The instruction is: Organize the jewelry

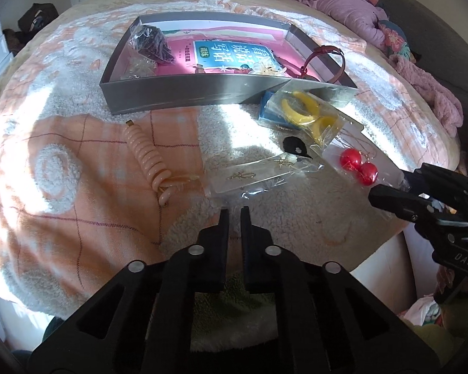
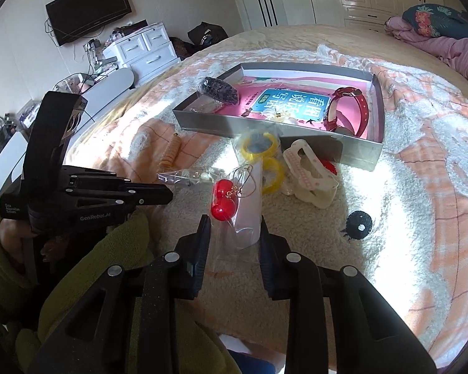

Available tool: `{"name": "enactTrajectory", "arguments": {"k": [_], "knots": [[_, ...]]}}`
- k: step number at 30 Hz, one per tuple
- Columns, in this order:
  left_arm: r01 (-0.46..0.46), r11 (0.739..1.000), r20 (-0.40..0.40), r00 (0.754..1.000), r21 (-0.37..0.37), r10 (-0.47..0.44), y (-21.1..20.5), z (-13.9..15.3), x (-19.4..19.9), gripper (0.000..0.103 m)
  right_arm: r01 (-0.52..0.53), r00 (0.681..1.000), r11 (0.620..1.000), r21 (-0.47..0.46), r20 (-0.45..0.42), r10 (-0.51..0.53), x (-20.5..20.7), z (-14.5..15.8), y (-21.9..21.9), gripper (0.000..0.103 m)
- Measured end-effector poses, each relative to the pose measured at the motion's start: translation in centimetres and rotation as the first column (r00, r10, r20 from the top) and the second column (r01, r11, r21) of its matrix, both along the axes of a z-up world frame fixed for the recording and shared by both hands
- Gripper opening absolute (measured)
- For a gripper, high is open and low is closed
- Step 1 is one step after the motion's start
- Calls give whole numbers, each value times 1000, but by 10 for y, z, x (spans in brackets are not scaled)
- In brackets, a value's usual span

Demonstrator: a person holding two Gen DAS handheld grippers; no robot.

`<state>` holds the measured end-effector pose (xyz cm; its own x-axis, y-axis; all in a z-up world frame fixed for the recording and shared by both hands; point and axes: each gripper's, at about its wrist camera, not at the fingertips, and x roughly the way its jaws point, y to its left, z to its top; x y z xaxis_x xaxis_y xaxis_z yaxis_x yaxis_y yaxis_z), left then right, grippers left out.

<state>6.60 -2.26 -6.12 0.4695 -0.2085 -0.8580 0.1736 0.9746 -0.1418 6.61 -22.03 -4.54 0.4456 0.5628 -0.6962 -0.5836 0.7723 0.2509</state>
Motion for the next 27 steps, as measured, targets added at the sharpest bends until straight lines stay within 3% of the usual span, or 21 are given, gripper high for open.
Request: {"name": "enactTrajectory", "arguments": {"k": [1,4,7,13,18,19,22,25,27], "knots": [[6,1000,10,1000,10,-6,-1,3,-3,26,-2,1000,1000,1,3,2,-1,2,0,27],[26,998,51,998,50,-28,-4,13,-8,38,-7,1000,1000,9,12,7,-4,8,-3,21],[83,992,66,994,98,-90,-14,18,-5,58,-8,1000,1000,10,24,8,-5,11,-5,15],[211,954,7,976,214,-218,-41,-3,19,60,17,1000,999,33,-8,-17,6,2,-14,14],[255,927,13,963,275,-269,-52,-12,30,57,11,1000,998,55,14,-12,6,12,-17,12],[263,930,11,962,257,-274,-52,-12,32,43,13,1000,998,59,19,-14,7,14,-18,12],[260,932,31,961,253,-276,-55,-9,33,26,16,999,998,69,38,-18,9,23,-20,12],[243,935,67,961,258,-268,-56,0,30,14,18,998,997,81,60,-23,12,32,-23,12],[226,949,91,964,218,-250,-50,11,30,13,22,997,996,90,75,-29,15,39,-25,12]]}}
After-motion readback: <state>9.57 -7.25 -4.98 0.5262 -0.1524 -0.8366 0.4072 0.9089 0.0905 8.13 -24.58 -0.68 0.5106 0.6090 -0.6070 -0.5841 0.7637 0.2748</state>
